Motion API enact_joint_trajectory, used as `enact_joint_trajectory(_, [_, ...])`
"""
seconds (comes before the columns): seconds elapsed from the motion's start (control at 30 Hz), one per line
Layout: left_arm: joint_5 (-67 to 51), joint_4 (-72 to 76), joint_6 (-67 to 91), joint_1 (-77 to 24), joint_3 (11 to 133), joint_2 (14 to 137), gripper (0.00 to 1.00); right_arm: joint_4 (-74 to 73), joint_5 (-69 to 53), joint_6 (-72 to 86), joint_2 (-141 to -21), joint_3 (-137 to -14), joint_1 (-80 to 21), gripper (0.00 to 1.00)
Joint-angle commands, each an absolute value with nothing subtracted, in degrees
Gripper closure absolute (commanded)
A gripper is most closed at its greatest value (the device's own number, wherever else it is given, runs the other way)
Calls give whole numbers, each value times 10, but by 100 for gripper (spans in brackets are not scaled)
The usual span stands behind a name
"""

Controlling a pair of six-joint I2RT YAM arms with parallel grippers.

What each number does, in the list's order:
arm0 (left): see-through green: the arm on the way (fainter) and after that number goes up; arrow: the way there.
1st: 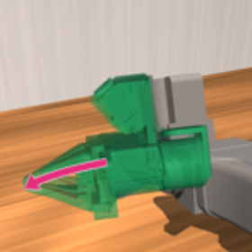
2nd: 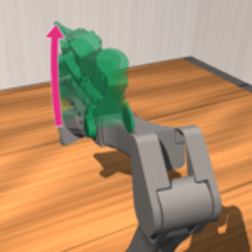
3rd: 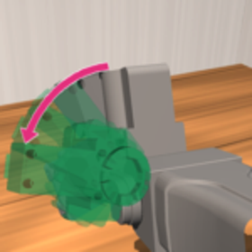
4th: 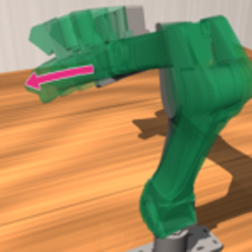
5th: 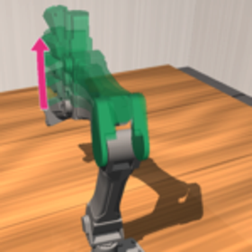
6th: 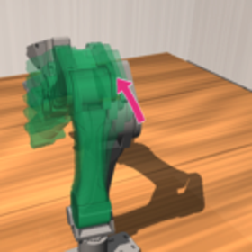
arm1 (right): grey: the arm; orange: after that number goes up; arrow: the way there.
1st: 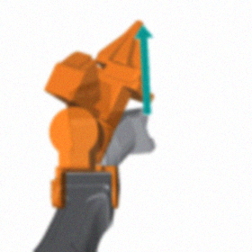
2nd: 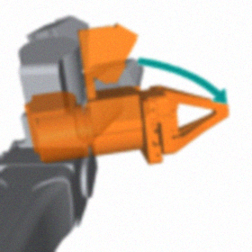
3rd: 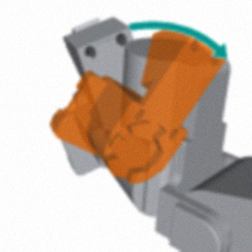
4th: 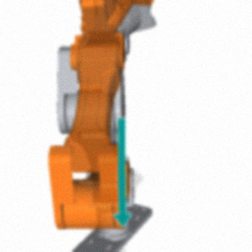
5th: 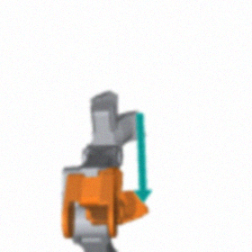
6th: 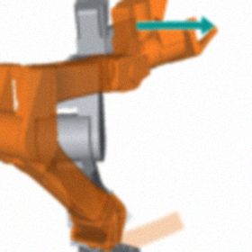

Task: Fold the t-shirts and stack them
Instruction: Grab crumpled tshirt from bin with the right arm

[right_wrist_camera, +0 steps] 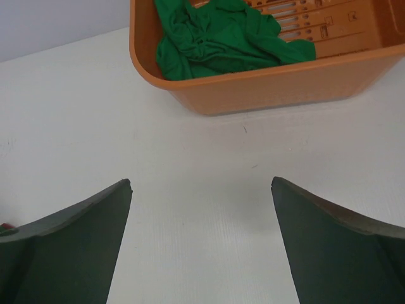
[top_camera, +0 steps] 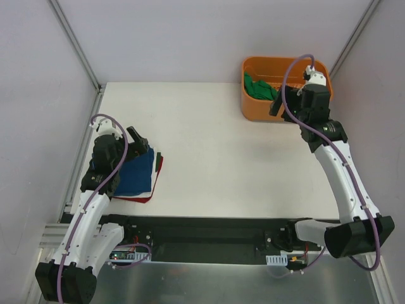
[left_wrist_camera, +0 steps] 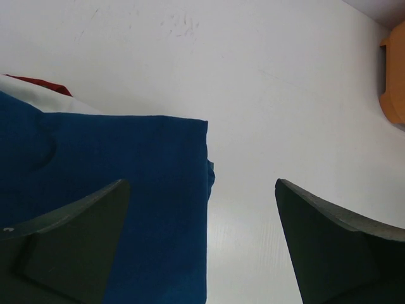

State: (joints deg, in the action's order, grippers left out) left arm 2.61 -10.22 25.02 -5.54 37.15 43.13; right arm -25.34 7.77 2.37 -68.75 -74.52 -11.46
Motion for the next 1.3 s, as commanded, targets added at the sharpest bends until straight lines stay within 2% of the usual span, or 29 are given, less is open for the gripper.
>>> enact_joint_trajectory(0.0, [47, -98, 258, -53, 385, 435, 1, -200, 72, 4, -754, -820, -114, 3])
enact_joint_trajectory(0.13, [54, -98, 256, -53, 388, 446, 1, -219, 124, 21, -893, -917, -114, 4])
enact_joint_trajectory(0.3, [60, -98, 253, -53, 388, 463, 1, -273, 176, 4, -1116, -1142, -113, 4])
enact_joint_trajectory(0.37, [70, -98, 251, -53, 389, 471, 1, -298, 169, 4, -1184, -1260, -108, 4])
enact_joint_trajectory(0.4, [72, -98, 251, -53, 390, 474, 1, -305, 149, 4, -1243, -1289, -106, 4])
enact_joint_trajectory(0.47, [74, -100, 248, -53, 393, 484, 1, -292, 124, 4, -1288, -1329, -98, 4])
enact_joint_trajectory(0.57, [76, -104, 247, -53, 396, 495, 1, -196, 90, 4, -1337, -1337, -87, 3])
enact_joint_trajectory(0.67, [75, -105, 247, -53, 397, 504, 1, -158, 93, 5, -1368, -1344, -77, 3])
enact_joint_trajectory(1.27, [108, -117, 239, -53, 411, 544, 1, -183, 5, 33, -1466, -1345, -76, 3])
